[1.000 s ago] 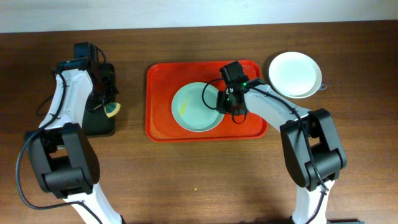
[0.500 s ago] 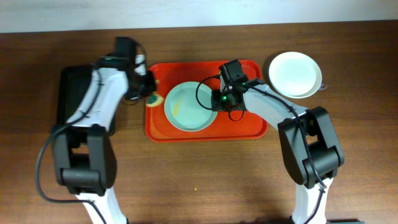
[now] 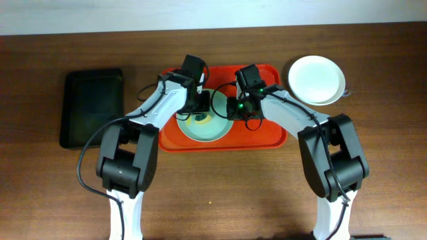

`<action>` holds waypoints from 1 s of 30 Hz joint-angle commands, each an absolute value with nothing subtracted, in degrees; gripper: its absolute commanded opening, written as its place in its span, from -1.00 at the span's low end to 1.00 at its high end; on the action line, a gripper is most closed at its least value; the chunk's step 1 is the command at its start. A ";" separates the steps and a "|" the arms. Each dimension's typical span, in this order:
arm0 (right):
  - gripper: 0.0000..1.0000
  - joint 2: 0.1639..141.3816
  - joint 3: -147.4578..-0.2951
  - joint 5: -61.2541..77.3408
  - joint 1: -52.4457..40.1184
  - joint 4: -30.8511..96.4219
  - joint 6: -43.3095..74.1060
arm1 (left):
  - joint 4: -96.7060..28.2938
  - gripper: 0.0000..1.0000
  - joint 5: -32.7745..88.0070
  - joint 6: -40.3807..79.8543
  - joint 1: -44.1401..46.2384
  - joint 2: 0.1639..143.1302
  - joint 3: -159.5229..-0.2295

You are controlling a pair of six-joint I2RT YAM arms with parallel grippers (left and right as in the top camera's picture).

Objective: Clean dirty plates on tray and stack at the side
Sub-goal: 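Scrub the light green plate with the sponge in the left gripper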

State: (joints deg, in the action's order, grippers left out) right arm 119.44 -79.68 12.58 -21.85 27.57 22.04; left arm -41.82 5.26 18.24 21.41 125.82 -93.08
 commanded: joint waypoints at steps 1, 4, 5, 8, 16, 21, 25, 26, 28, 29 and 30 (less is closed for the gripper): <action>-0.92 120.14 -80.31 12.88 -22.15 27.79 21.21 | -45.95 -1.00 -13.58 18.81 20.53 128.55 -93.01; -0.92 120.20 -80.31 12.88 -22.13 27.86 21.21 | -50.48 -1.00 -18.24 18.83 19.59 128.29 -95.98; -0.92 120.22 -80.31 12.88 -22.11 27.86 21.21 | -51.16 -1.00 -18.24 18.83 19.59 128.22 -97.10; -0.92 120.29 -80.31 12.86 -22.13 28.08 21.21 | -54.13 -1.00 -12.99 21.17 19.70 127.50 -102.52; -0.92 120.31 -80.31 12.88 -22.11 28.05 21.21 | -48.29 -1.00 8.75 21.17 20.62 127.55 -93.56; -0.92 120.31 -80.31 12.88 -22.11 28.05 21.23 | -50.00 -1.00 -11.99 21.19 20.47 127.46 -91.07; -0.92 120.31 -80.31 12.88 -22.11 28.10 21.21 | -53.98 -1.00 -23.55 22.92 20.47 124.36 -92.97; -0.92 120.31 -80.31 12.88 -22.11 28.10 21.21 | -53.91 -1.00 -23.88 22.94 20.47 123.00 -93.03; -0.92 120.31 -80.31 12.88 -22.11 28.10 21.21 | -53.89 -1.00 -23.57 26.30 20.47 119.79 -93.08; -0.92 120.31 -80.31 12.88 -22.11 28.10 21.21 | -53.67 -1.00 -21.91 26.33 20.47 118.58 -93.08; -0.92 120.31 -80.31 12.88 -22.11 28.10 21.21 | -53.43 -1.00 -18.85 26.30 20.47 117.75 -93.08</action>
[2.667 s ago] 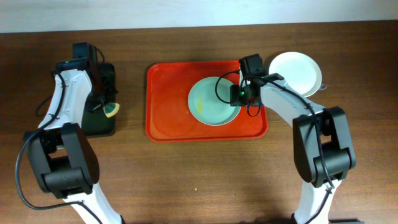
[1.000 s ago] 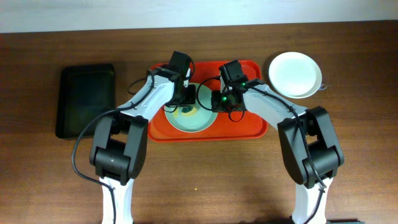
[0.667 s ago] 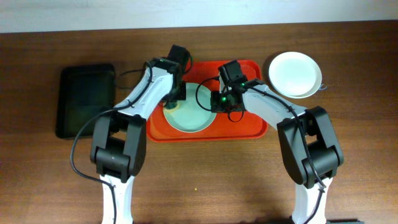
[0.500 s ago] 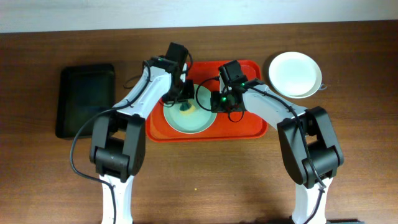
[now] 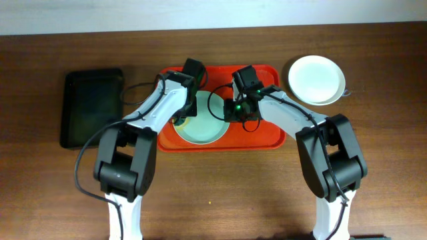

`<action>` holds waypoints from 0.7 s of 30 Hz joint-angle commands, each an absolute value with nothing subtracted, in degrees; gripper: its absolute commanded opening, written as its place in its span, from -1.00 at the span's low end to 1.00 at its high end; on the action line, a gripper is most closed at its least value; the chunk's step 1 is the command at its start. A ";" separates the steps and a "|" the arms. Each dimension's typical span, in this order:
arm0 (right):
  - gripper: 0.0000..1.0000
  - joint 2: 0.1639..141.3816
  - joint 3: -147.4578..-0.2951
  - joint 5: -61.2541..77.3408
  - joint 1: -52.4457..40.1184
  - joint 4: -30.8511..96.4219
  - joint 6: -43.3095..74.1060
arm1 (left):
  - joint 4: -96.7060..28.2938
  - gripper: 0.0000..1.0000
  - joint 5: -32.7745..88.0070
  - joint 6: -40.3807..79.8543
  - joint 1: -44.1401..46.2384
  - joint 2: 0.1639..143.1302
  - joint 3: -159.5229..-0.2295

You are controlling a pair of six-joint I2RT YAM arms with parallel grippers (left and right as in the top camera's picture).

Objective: Clean dirty plates on tray and stack at the side
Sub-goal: 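Scrub the light green plate with the sponge in the left gripper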

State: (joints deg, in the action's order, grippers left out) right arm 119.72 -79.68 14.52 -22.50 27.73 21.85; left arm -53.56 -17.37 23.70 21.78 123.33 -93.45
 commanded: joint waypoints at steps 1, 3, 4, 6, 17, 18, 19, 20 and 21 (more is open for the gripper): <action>-0.92 120.31 -80.31 12.88 -22.11 28.08 21.21 | -52.93 -1.00 -14.52 26.30 20.47 117.49 -93.08; -0.92 120.31 -80.31 12.88 -22.11 28.05 21.21 | -50.54 -1.00 2.68 23.79 20.53 118.13 -92.55; -0.92 120.31 -80.31 12.91 -22.13 28.05 21.23 | -49.47 -1.00 7.01 22.63 20.73 118.78 -92.05; -0.92 120.31 -80.31 12.91 -22.13 28.10 21.23 | -48.71 -1.00 7.53 22.63 21.06 121.38 -91.59; -0.92 120.31 -80.31 12.88 -22.11 28.71 21.21 | -56.86 -1.00 -19.44 22.68 19.55 124.38 -92.92; -0.92 120.31 -80.31 12.88 -22.11 28.73 21.21 | -57.17 -1.00 -19.57 22.70 19.05 123.24 -94.00; -0.92 120.31 -80.31 12.88 -22.11 28.73 21.19 | -57.41 -1.00 -19.46 23.35 18.61 121.86 -95.07; -0.92 120.27 -80.31 12.88 -22.13 28.71 21.19 | -57.58 -1.00 -19.29 24.47 18.17 120.60 -95.88; -0.92 119.87 -80.53 12.93 -22.13 28.73 19.94 | -57.54 -1.00 -19.27 25.98 17.50 119.11 -96.57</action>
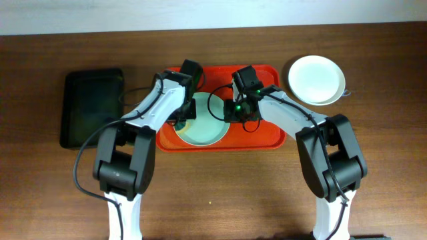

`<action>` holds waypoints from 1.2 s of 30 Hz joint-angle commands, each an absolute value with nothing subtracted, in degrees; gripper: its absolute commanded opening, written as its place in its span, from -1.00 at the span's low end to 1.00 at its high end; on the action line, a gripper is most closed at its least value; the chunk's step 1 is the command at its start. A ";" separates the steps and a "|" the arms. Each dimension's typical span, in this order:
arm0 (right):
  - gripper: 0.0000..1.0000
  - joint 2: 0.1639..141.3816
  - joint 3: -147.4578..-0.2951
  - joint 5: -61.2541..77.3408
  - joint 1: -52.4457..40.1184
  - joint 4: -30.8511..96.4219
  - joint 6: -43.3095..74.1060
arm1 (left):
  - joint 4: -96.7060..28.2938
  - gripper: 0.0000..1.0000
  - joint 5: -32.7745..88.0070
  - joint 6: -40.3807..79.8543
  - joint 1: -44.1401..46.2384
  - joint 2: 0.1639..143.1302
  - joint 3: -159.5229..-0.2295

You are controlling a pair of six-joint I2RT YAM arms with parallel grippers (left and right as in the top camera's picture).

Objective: Clean dirty plates on tray and stack at the side
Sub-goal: 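Scrub the light green plate with the sponge in the left gripper, then lift the green plate with the right gripper and stack it on the pile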

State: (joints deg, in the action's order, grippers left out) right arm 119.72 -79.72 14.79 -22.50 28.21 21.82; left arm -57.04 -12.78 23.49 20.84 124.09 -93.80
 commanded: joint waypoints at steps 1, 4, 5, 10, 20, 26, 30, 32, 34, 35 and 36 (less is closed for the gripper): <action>-0.92 118.83 -81.21 12.88 -22.13 29.52 17.72 | -57.01 -1.00 -19.27 27.70 16.01 117.14 -96.79; -0.92 115.77 -85.67 7.29 -22.50 36.23 15.09 | -55.35 -1.00 -13.32 28.03 5.89 115.28 -96.79; -0.92 115.31 -86.78 3.75 -22.85 37.87 14.74 | -55.44 -1.00 -10.48 28.01 3.44 115.39 -96.68; -0.92 114.83 -98.54 -23.35 -29.41 48.16 12.19 | -55.51 -1.00 0.51 27.38 -15.11 115.50 -94.15; -0.92 114.83 -107.11 -74.61 -47.11 41.43 -20.84 | -49.91 -1.00 0.27 27.38 -16.95 115.52 -86.98; -0.92 114.83 -107.11 -87.79 -51.59 31.40 -45.69 | -50.09 -1.00 0.27 27.38 -16.95 115.52 -86.98; -0.92 114.93 -105.95 -52.25 -49.39 41.47 -28.34 | -50.19 -1.00 0.30 27.35 -16.95 115.52 -86.98; -0.92 115.55 -105.84 -42.06 -44.53 47.40 -30.39 | -50.48 -1.00 0.32 27.38 -16.95 115.52 -86.98; -0.92 113.91 -106.08 -51.33 -39.92 43.57 -21.04 | -50.52 -1.00 0.73 27.38 -16.95 115.52 -86.98; -0.92 112.22 -106.08 -49.04 -35.99 41.36 -18.41 | -50.52 -1.00 0.75 27.38 -16.93 115.52 -86.98; -0.92 110.83 -106.08 -43.27 -32.36 41.04 -15.33 | -50.52 -1.00 0.75 27.38 -16.95 115.52 -86.98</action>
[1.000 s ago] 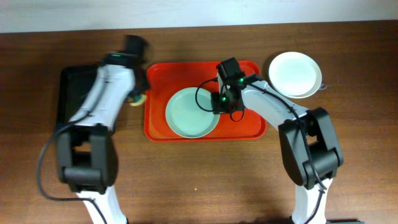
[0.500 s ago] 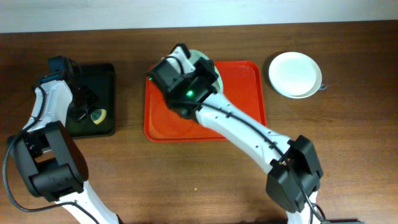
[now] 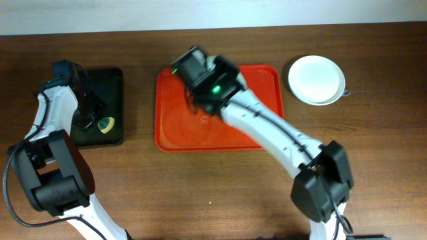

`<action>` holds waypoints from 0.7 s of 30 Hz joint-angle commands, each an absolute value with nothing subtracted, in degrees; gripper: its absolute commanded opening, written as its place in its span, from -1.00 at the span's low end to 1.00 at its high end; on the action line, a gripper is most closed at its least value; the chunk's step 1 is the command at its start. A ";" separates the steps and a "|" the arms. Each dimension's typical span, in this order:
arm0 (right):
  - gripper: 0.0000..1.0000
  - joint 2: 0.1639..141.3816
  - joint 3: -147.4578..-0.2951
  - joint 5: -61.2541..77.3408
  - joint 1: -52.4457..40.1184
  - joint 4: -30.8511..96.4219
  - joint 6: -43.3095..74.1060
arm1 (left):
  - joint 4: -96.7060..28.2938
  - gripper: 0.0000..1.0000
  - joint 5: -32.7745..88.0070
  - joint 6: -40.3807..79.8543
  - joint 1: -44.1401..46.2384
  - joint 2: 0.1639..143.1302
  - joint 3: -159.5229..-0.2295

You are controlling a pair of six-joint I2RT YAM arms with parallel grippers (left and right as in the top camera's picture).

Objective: Clean dirty plates on tray and stack at the side
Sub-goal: 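Lift the green plate with the right gripper and stack it on the pile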

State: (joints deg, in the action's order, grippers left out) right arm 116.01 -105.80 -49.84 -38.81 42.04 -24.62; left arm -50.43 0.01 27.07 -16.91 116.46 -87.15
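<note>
The red tray (image 3: 260, 100) shows a bare floor; the pale green plate is out of sight. My right arm reaches high across the tray, and its gripper (image 3: 195, 99) hangs over the tray's left part with the fingers hidden under the wrist. My left gripper (image 3: 92, 120) sits over the black tray (image 3: 100, 83) at the far left. A yellow-green sponge (image 3: 105, 125) is at its fingertips. A white plate stack (image 3: 317, 79) stands to the right of the red tray.
A small speck (image 3: 203, 120) lies on the red tray's floor. The brown table (image 3: 220, 193) runs along the front, and the two arm bases stand at its near edge.
My left gripper has gone from the plate's left rim to the black tray, sponge with it. The plate no longer lies on the red tray. My right arm is now raised over the tray's left part.
At first both grippers were on the pale green plate in the red tray, the left one with the sponge on it. The left then stood at the plate's left rim at two moments. Now the sponge is over the black tray and the plate is out of sight.
</note>
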 commanded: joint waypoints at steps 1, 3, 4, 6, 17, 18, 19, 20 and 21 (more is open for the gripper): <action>-0.92 109.86 -106.08 -34.26 -27.90 41.17 -10.90 | -50.52 -1.00 0.73 27.38 -16.95 115.52 -86.98; -0.92 110.37 -106.06 -6.11 -13.15 42.59 -0.99 | -50.52 -1.00 0.73 27.38 -16.95 115.52 -86.98; -0.92 111.26 -106.04 3.62 -7.55 43.70 1.21 | -50.52 -1.00 0.73 27.38 -16.95 115.52 -86.98; -0.92 114.15 -106.02 16.45 1.58 45.82 2.46 | -50.52 -1.00 0.73 27.38 -16.95 115.52 -86.98; -0.76 127.09 -106.02 18.55 23.70 48.42 10.15 | -50.50 -1.00 0.71 27.38 -16.95 115.52 -86.98; -0.69 127.13 -106.02 17.76 23.64 48.23 10.15 | -50.52 -1.00 0.71 27.38 -16.95 115.52 -86.98; -0.68 127.13 -106.02 17.08 23.31 48.23 10.13 | -50.52 -1.00 0.71 27.38 -16.95 115.52 -86.98; -0.67 127.13 -106.02 16.88 22.94 48.16 10.13 | -50.52 -1.00 0.71 27.38 -16.95 115.52 -86.98; -0.52 127.13 -106.02 16.91 22.48 48.18 10.15 | -50.50 -1.00 0.71 27.38 -16.95 115.52 -86.98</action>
State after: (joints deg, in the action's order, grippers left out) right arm 127.15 -105.91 17.43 23.59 48.23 10.07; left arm -50.52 0.10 27.07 -16.91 116.46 -87.15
